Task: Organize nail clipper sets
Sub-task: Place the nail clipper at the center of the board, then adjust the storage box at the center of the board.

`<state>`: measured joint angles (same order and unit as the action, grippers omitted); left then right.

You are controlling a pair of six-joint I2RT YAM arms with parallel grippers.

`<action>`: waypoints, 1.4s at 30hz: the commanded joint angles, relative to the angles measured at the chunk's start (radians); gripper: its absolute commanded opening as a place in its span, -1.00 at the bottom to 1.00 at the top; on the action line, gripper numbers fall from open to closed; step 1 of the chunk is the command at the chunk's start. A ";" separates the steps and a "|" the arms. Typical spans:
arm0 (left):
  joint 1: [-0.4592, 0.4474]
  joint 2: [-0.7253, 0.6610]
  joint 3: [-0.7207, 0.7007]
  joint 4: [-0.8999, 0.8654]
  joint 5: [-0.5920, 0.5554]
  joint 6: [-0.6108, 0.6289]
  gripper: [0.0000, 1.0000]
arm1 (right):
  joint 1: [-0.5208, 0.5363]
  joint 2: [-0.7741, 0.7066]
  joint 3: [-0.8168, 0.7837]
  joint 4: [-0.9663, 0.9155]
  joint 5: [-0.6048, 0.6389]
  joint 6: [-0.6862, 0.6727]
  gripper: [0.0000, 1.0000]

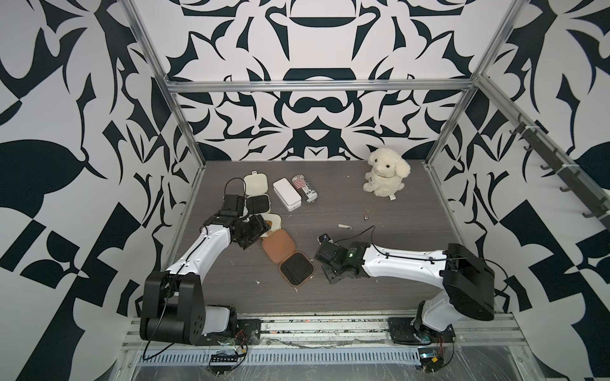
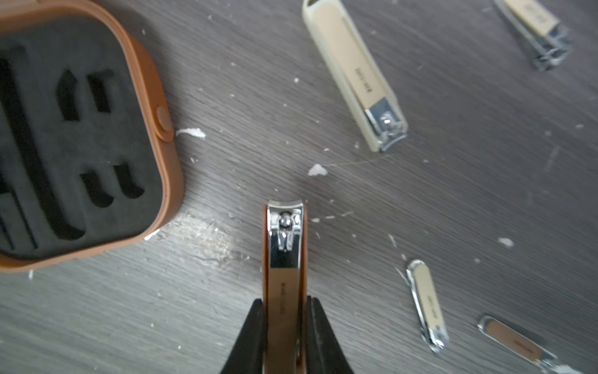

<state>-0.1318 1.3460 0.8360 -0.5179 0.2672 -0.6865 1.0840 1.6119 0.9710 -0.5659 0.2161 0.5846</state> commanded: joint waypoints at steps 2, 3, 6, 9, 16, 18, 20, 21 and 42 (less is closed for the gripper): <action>-0.018 0.026 -0.050 0.000 -0.020 0.003 0.41 | 0.012 0.030 0.015 0.038 -0.007 0.008 -0.72; -0.025 0.028 -0.058 0.010 -0.020 -0.001 0.41 | 0.012 0.041 0.017 0.044 -0.011 0.004 -0.72; -0.050 0.053 -0.078 0.030 -0.027 -0.013 0.39 | 0.013 0.069 0.022 0.050 -0.013 0.000 -0.73; -0.063 0.088 -0.097 0.046 -0.033 -0.016 0.36 | 0.013 0.086 0.026 0.057 -0.013 -0.002 -0.73; -0.063 0.131 -0.143 0.074 -0.056 -0.025 0.31 | 0.012 0.100 0.017 0.069 -0.055 -0.004 -0.73; -0.063 0.147 -0.156 0.082 -0.056 -0.031 0.28 | 0.011 0.103 0.014 0.070 -0.059 -0.006 -0.73; -0.063 0.148 -0.169 0.093 -0.054 -0.037 0.27 | 0.012 0.104 0.014 0.069 -0.066 -0.008 -0.72; -0.063 0.147 -0.178 0.099 -0.055 -0.041 0.27 | 0.013 0.105 0.015 0.069 -0.068 -0.009 -0.71; -0.054 0.096 -0.081 0.137 0.024 -0.027 0.52 | 0.013 0.100 0.094 0.030 -0.032 -0.028 -0.31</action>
<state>-0.1917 1.4303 0.7132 -0.3847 0.2768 -0.7269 1.0939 1.7123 1.0351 -0.5159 0.1650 0.5602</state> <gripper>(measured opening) 0.753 0.345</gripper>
